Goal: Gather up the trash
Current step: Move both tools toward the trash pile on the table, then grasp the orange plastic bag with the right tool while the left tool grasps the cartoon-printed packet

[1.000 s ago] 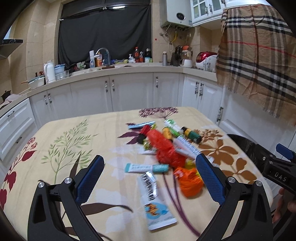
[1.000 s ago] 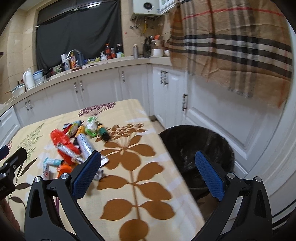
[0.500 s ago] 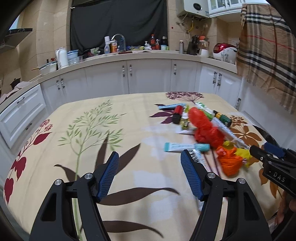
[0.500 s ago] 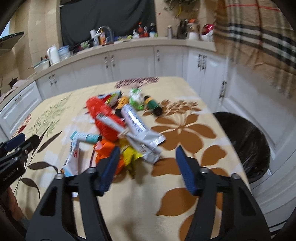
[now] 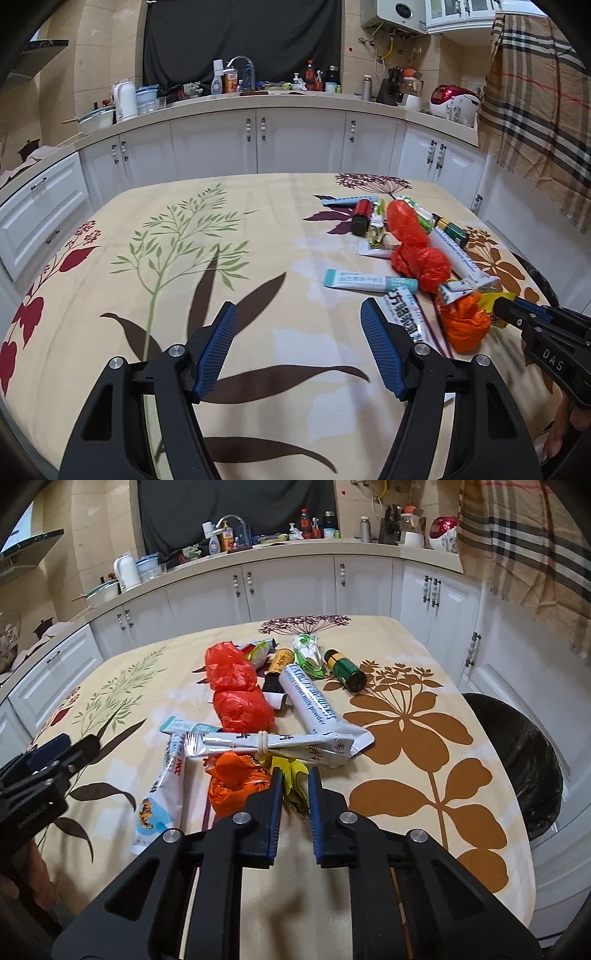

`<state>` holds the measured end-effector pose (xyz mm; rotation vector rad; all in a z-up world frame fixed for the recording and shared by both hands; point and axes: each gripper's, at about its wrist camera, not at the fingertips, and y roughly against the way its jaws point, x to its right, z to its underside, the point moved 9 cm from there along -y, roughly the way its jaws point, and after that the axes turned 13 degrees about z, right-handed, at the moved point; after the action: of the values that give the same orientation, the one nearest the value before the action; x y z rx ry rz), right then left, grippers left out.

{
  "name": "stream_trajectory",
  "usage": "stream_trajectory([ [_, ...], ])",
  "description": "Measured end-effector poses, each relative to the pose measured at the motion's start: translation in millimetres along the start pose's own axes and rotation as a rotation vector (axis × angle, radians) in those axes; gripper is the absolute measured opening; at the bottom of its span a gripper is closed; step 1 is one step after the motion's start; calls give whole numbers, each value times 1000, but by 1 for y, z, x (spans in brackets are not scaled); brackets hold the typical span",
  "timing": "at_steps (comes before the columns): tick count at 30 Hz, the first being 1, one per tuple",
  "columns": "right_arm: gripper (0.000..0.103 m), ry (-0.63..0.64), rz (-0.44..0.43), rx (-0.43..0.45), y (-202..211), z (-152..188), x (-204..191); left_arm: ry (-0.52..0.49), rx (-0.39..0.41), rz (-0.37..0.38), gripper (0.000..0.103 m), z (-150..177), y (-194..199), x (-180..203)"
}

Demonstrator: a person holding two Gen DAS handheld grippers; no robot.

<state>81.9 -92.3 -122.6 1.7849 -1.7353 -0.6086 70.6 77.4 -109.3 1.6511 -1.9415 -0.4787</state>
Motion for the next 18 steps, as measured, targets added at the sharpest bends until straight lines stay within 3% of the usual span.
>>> stream_trajectory([
  [18, 12, -60, -33, 54, 14, -1, 26, -62, -70, 83, 68, 15, -15, 73],
])
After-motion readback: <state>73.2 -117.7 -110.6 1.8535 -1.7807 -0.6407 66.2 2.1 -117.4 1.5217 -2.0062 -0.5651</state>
